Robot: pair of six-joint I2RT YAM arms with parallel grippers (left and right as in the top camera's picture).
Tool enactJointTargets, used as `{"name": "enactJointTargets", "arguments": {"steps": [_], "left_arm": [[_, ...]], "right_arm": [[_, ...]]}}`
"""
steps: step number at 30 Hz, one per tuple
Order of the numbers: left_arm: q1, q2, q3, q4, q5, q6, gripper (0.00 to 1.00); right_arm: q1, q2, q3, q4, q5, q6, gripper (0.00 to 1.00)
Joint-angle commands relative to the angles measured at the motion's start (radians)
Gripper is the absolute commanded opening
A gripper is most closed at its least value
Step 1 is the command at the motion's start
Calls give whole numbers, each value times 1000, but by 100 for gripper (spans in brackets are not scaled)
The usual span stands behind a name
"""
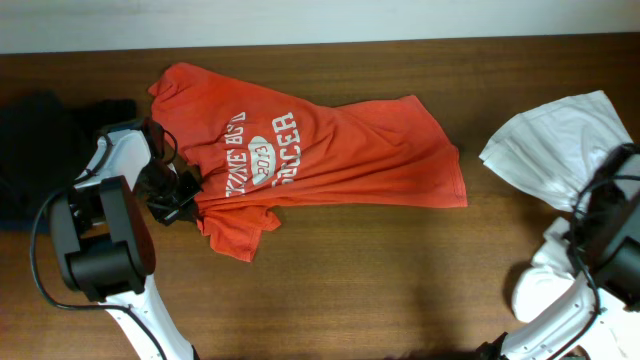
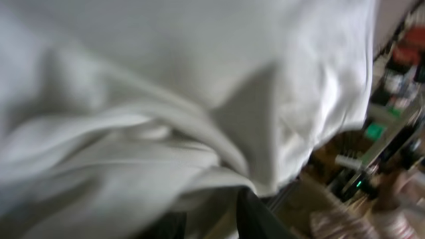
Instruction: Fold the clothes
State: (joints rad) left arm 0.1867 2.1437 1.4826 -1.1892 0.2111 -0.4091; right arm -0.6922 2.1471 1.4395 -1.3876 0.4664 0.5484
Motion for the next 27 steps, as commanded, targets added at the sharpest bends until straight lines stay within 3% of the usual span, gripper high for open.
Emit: {"name": "enactJointTargets", "arguments": {"steps": [1, 5, 8, 10, 11, 16, 22, 27], "left_arm": [[4, -29, -8, 2, -14, -5, 0], [4, -29, -8, 2, -14, -5, 0], [4, -29, -8, 2, -14, -5, 0], [4, -29, -8, 2, -14, -5, 0], [4, -29, -8, 2, -14, -6, 0], [3, -29, -8, 3, -14, -6, 0], [3, -29, -8, 3, -14, -6, 0], [3, -29, -8, 2, -14, -6, 0]], "right_arm": [[-56, -10, 111, -38, 47, 63, 29], [29, -27, 311, -32, -261, -278, 30], [176, -25, 358, 74, -570, -599, 30], [263, -13, 346, 146, -575, -665, 10], [303, -10, 331, 193, -576, -700, 8], [401, 29, 309, 362, -575, -735, 4], [403, 156, 309, 424, -571, -735, 4], [316, 209, 309, 482, -362, -661, 5]]}}
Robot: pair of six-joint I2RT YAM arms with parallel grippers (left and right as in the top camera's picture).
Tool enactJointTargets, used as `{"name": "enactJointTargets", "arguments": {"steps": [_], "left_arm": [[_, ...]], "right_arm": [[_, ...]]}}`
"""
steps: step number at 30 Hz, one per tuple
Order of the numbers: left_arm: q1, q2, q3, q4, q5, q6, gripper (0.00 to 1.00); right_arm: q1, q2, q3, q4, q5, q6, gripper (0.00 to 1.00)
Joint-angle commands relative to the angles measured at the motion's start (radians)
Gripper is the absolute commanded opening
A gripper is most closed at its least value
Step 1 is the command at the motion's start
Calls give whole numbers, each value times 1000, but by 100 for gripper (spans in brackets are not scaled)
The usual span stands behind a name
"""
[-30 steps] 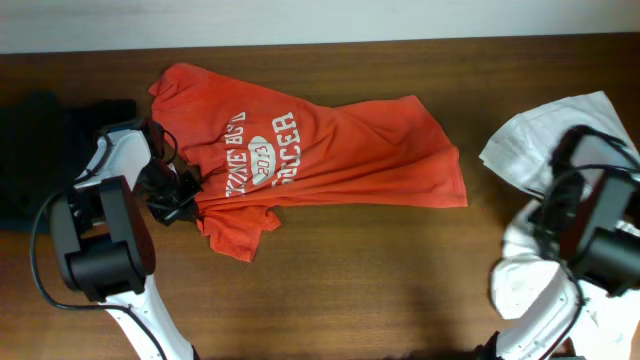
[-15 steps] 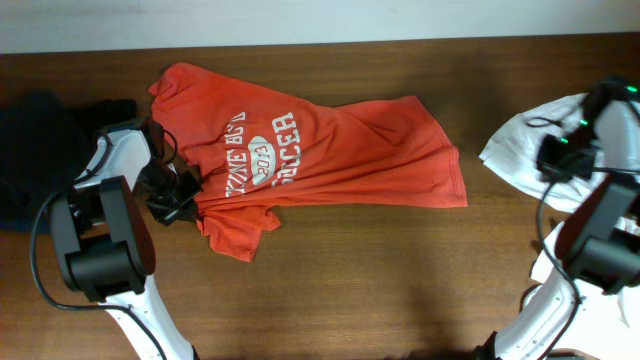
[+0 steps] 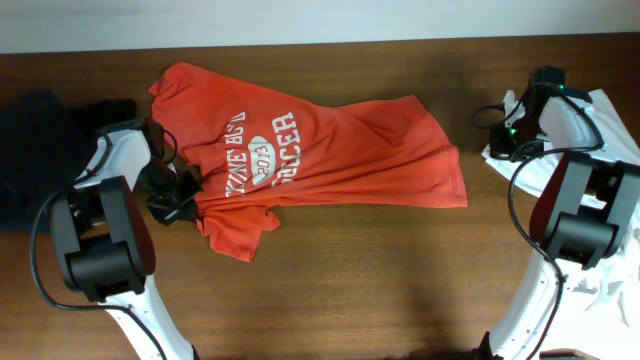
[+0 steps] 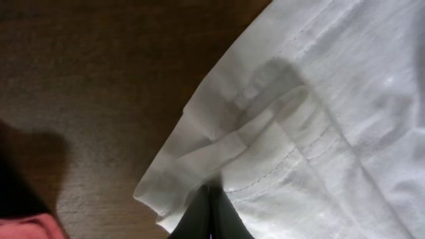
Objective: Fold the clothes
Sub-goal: 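Grasp the red shirt's right corner with the right gripper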
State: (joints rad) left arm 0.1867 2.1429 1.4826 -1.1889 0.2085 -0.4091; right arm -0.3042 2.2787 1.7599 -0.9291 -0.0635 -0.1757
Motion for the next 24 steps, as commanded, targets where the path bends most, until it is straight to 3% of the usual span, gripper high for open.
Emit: {"name": "enactJointTargets", "arguments": {"steps": [1, 4, 5, 8, 9, 13, 18, 24], "left_arm": [[3, -29, -8, 2, -11, -6, 0], [3, -29, -8, 1, -11, -6, 0], [3, -29, -8, -1, -11, -6, 0], [3, -29, -8, -2, -11, -6, 2], [3, -29, -8, -2, -11, -5, 3], [3, -29, -8, -1, -12, -5, 4], [3, -29, -8, -1, -12, -5, 4], [3, -29, -8, 3, -12, -5, 4]], "right_arm": [[-118, 77, -11, 33, 252, 119, 9], [-275, 77, 12, 3, 360, 248, 19], [-305, 76, 32, -16, 313, 248, 23], [-351, 64, 173, -143, 59, 212, 52], [-343, 55, 214, -184, 20, 206, 55], [-273, 17, 416, -477, -163, 188, 59], [-119, 18, 341, -723, -177, 187, 63], [44, 17, 35, -628, -250, 233, 61]]}}
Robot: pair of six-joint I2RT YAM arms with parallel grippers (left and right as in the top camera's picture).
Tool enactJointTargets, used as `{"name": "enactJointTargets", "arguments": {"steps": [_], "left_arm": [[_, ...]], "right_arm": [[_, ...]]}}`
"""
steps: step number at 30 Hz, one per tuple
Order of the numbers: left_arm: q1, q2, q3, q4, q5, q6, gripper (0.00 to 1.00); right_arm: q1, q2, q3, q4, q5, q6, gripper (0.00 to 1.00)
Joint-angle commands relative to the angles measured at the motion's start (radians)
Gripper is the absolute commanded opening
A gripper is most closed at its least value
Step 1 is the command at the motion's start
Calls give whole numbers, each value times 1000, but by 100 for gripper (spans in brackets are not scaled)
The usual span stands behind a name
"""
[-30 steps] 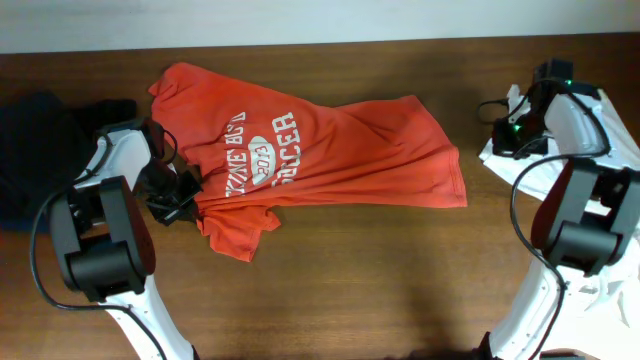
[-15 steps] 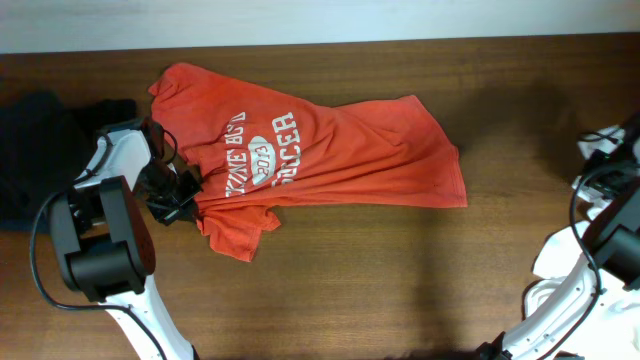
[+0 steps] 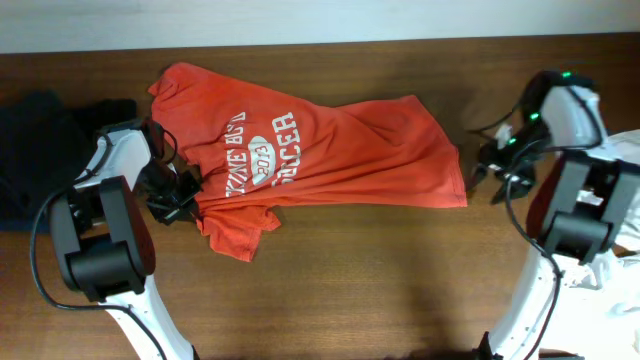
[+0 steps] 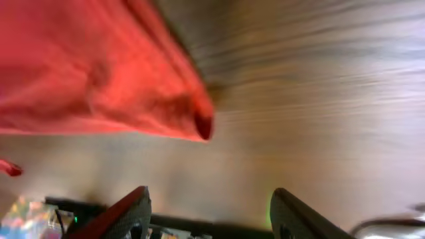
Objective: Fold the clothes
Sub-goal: 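Grasp the red shirt's right corner with the right gripper, then lift the red shirt with both grippers and shake it out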
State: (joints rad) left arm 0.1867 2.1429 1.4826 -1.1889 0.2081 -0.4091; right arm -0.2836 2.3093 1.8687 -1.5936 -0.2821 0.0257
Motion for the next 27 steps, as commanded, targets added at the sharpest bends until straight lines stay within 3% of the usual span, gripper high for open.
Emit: {"name": "enactJointTargets", "arguments": {"steps": [1, 7, 10, 13, 16, 18, 22, 27], "left_arm": [[3, -29, -8, 2, -15, -4, 4], [3, -29, -8, 3, -14, 11, 4], [3, -29, -8, 2, -14, 11, 4], [3, -29, -8, 3, -14, 11, 4], [3, -29, -8, 2, -10, 24, 0], [3, -37, 62, -24, 93, 192, 0], [3, -101, 303, -93, 99, 237, 0], [4, -180, 563, -174, 275, 337, 0]], "right_arm": [[29, -13, -112, 66, -31, 53, 61], [51, -13, -184, 225, -32, 123, 53], [80, -13, -184, 269, -21, 182, 23], [82, -13, -184, 283, -20, 193, 4], [80, -15, -177, 304, 11, 191, 4], [79, -51, -49, 238, 62, 147, 4], [79, -118, 294, 79, 77, 110, 4], [79, -127, 755, -105, 141, 82, 4]]}}
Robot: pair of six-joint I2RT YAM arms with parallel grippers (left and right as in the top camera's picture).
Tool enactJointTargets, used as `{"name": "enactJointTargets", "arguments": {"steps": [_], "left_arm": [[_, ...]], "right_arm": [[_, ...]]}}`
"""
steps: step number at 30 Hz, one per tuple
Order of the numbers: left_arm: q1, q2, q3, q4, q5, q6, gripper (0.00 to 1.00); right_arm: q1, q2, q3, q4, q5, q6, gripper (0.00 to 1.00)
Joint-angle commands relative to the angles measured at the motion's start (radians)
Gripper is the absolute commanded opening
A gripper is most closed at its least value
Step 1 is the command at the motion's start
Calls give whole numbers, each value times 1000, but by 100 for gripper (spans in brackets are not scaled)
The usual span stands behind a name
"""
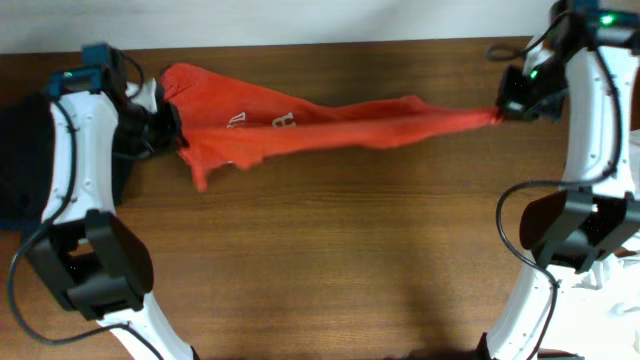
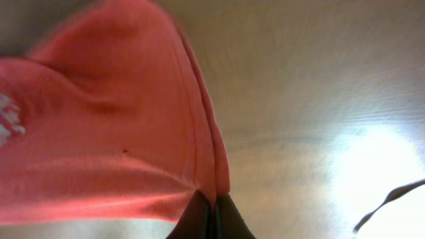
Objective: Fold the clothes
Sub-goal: 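Lift the red shirt with both grippers and shake it out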
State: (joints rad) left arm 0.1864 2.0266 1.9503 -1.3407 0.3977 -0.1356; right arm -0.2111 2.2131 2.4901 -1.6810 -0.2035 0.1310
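The orange T-shirt (image 1: 320, 125) with white lettering hangs stretched in a long band across the far half of the table. My left gripper (image 1: 165, 125) is shut on its left end near a sleeve. My right gripper (image 1: 500, 112) is shut on its right hem corner. In the right wrist view the orange T-shirt (image 2: 113, 133) runs up from my right gripper (image 2: 212, 216), whose black fingers (image 2: 192, 222) pinch the doubled hem.
A dark garment (image 1: 15, 160) lies at the table's left edge beside the left arm. White cloth (image 1: 625, 270) shows at the lower right edge behind the right arm's base. The brown wooden table (image 1: 330, 260) lies under the shirt.
Both grippers have lifted: the left is now at the far left, the right has shut on the shirt's right hem corner. The shirt, then flat, is now stretched taut between them.
The shirt lay spread flat, my left gripper at its lower left sleeve, my right arm down by the white garment. Then the right gripper was shut on the white garment at the far right. Then it stood open beside the shirt's right corner. Now both hold the shirt up, stretched.
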Motion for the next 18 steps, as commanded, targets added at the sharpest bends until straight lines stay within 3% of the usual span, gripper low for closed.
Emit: {"name": "enactJointTargets", "arguments": {"steps": [1, 10, 18], "left_arm": [[5, -71, 116, -31, 86, 64, 0], [85, -158, 471, -37, 86, 89, 0], [85, -198, 491, -97, 114, 89, 0]], "right_arm": [[6, -39, 160, -18, 71, -23, 4], [-131, -260, 234, -18, 108, -49, 4], [-150, -342, 234, -17, 107, -50, 4]]}}
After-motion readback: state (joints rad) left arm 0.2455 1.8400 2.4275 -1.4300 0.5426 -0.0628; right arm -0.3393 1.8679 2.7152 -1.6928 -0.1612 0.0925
